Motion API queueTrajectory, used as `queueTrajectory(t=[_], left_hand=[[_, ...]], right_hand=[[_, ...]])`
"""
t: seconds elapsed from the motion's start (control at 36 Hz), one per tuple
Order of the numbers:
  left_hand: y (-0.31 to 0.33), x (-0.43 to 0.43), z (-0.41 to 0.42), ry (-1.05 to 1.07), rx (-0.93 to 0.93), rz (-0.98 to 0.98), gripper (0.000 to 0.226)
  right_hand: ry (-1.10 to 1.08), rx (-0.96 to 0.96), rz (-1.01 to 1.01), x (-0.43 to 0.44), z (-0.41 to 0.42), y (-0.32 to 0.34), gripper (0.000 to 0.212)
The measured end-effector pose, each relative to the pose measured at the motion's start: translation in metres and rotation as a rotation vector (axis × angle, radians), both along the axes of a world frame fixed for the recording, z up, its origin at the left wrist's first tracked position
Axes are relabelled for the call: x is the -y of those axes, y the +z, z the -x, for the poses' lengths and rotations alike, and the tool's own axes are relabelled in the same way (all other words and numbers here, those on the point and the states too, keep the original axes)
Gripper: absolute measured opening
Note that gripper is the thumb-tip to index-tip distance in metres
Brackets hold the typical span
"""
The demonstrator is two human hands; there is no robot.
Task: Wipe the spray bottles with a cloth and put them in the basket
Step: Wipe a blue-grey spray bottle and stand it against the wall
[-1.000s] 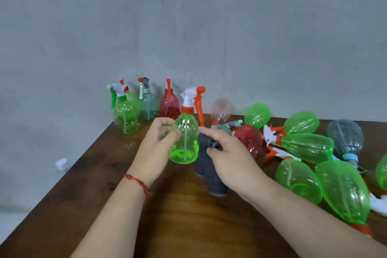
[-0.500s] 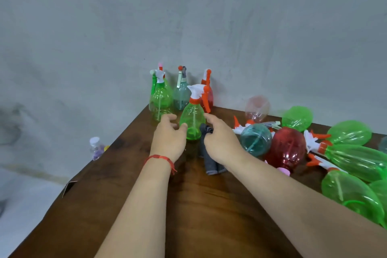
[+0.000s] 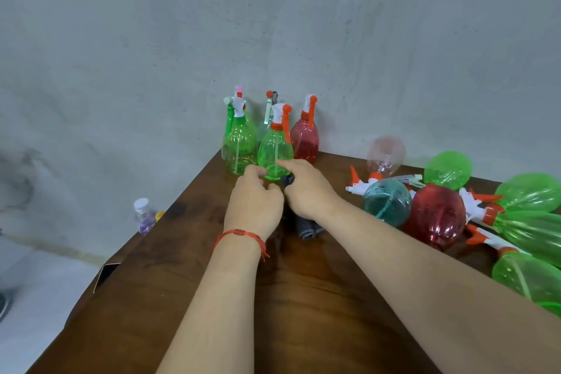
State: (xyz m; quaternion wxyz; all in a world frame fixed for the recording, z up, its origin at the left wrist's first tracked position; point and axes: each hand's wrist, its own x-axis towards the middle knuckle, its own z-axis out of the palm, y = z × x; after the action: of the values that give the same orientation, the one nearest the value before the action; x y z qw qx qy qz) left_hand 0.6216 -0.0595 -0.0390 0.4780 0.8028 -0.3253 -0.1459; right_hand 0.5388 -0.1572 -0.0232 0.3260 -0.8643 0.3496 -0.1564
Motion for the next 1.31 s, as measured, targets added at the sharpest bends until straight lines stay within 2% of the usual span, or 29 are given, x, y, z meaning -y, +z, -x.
queueTrajectory(t=[0.19, 0.36, 0.44, 0.56, 0.72, 0.81, 0.94, 1.03, 1.19, 1.31], left_hand=[[0.001, -0.001, 0.001, -0.014, 0.009, -0.006, 0.037], [0.005, -0.004, 0.007, -0.059, -0.020, 0.112, 0.036], [0.007, -0.002, 0.013, -0.096, -0.007, 0.151, 0.037], [0.007, 0.001, 0.029, -0.197, 0.088, 0.119, 0.035], [-0.006, 0.012, 0.071, -0.394, 0.304, 0.132, 0.023], [-0.014, 0.014, 0.099, -0.500, 0.442, 0.104, 0.039], [-0.021, 0.015, 0.127, -0.594, 0.468, 0.077, 0.065], [-0.021, 0.019, 0.130, -0.616, 0.567, 0.007, 0.076], [-0.024, 0.041, 0.131, -0.625, 0.821, -0.084, 0.083], [-0.029, 0.043, 0.127, -0.581, 0.890, -0.014, 0.074]], right_hand=[[-0.040, 0.079, -0.045, -0.009, 0.005, 0.002, 0.069], [-0.149, 0.375, -0.115, -0.021, 0.043, 0.018, 0.036], [-0.153, 0.502, -0.199, -0.025, 0.077, 0.027, 0.027], [-0.172, 0.637, -0.387, -0.027, 0.139, 0.042, 0.022], [-0.262, 0.785, -0.396, -0.025, 0.227, 0.048, 0.022], [-0.315, 0.820, -0.368, -0.028, 0.250, 0.039, 0.020], [-0.340, 0.822, -0.326, -0.031, 0.262, 0.020, 0.017], [-0.338, 0.845, -0.310, -0.032, 0.264, 0.010, 0.016], [-0.240, 0.873, -0.291, -0.042, 0.266, -0.003, 0.018], [-0.208, 0.832, -0.351, -0.054, 0.266, -0.012, 0.018]])
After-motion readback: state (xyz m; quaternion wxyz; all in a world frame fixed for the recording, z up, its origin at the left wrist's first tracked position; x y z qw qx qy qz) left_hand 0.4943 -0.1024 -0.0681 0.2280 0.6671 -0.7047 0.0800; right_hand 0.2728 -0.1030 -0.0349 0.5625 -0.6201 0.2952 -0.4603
